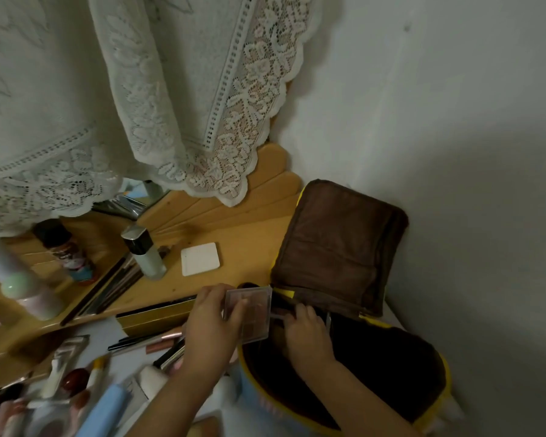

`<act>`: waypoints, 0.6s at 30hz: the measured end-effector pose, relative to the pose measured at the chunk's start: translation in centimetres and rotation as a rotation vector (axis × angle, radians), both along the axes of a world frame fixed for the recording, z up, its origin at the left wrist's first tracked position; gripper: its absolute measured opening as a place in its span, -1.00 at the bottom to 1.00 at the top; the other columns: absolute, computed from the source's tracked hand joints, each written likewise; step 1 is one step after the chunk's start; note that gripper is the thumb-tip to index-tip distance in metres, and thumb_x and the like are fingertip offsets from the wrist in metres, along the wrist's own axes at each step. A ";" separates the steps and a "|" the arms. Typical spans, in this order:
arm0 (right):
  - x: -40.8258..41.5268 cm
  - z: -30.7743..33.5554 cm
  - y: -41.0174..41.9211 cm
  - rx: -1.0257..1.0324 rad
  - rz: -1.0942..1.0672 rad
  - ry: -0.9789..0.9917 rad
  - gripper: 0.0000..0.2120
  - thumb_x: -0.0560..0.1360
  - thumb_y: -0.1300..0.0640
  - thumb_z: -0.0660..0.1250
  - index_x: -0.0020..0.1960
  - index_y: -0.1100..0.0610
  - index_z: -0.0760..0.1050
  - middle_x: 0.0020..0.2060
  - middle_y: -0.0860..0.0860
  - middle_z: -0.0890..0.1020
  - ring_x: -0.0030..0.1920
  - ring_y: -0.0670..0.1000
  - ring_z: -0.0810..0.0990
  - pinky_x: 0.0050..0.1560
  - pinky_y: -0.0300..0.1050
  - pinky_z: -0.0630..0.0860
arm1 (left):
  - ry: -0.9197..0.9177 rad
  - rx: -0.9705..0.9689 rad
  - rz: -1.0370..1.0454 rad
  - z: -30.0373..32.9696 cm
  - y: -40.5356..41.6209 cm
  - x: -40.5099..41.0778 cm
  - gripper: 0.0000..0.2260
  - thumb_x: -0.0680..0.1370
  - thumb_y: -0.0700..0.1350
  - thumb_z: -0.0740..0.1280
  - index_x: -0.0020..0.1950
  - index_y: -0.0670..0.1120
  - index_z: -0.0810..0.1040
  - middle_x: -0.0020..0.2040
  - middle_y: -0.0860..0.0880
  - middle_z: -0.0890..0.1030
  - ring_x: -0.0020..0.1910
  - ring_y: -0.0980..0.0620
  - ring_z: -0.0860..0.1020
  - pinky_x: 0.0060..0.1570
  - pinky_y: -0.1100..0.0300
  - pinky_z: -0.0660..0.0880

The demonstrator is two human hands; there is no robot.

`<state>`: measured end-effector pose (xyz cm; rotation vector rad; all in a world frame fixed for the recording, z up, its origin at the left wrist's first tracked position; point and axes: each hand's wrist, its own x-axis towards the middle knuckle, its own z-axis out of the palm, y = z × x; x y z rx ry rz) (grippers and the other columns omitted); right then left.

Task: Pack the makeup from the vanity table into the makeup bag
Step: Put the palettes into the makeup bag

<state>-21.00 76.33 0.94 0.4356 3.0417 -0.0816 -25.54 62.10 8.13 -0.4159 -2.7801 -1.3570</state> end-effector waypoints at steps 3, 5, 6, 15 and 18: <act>-0.1 -1.1 -0.5 0.029 -0.005 0.027 -0.90 0.18 0.08 0.37 -0.40 0.11 0.56 -0.44 0.09 0.59 -0.39 0.05 0.58 -0.34 -0.13 0.56 | 0.002 0.021 -0.025 -0.3 -0.1 -0.5 -0.91 0.51 -0.13 0.34 -0.13 0.03 0.46 -0.07 -0.03 0.52 -0.16 0.09 0.45 -0.30 0.40 0.30; 0.0 -0.6 -0.8 -0.011 -0.006 -0.064 -0.76 0.10 0.09 0.53 -0.30 0.10 0.55 -0.38 0.12 0.60 -0.34 0.09 0.60 -0.28 -0.10 0.56 | -0.011 0.030 -0.046 -0.5 -0.2 -0.8 -0.90 0.51 -0.12 0.33 -0.15 0.06 0.45 -0.09 -0.02 0.54 -0.18 0.13 0.46 -0.32 0.39 0.30; -0.1 -0.3 -0.5 -0.018 -0.016 -0.068 -0.72 0.20 0.11 0.52 -0.15 0.15 0.55 -0.21 0.17 0.62 -0.18 0.15 0.61 -0.13 -0.04 0.56 | -0.029 0.040 -0.054 -0.6 -0.3 -0.8 -0.89 0.51 -0.11 0.32 -0.17 0.08 0.44 -0.10 -0.01 0.55 -0.17 0.15 0.47 -0.33 0.38 0.30; -0.9 0.1 0.0 -0.045 -0.039 -0.354 -0.30 0.41 0.09 0.42 0.41 0.18 0.12 0.34 0.22 0.26 0.35 0.20 0.24 0.31 0.03 0.27 | -0.087 0.098 -0.099 -1.1 -0.7 -1.2 -0.93 0.52 -0.09 0.30 -0.15 0.07 0.48 -0.10 0.02 0.57 -0.11 0.11 0.53 -0.25 0.25 0.46; -1.0 0.5 0.0 -0.187 -0.050 -0.418 -0.31 0.40 0.11 0.44 0.37 0.18 0.13 0.27 0.19 0.38 0.26 0.18 0.41 0.11 -0.02 0.41 | -0.081 0.091 -0.099 -1.4 -0.9 -1.4 -1.00 0.52 -0.09 0.31 -0.09 0.01 0.50 -0.08 0.00 0.57 -0.10 0.09 0.53 -0.24 0.25 0.47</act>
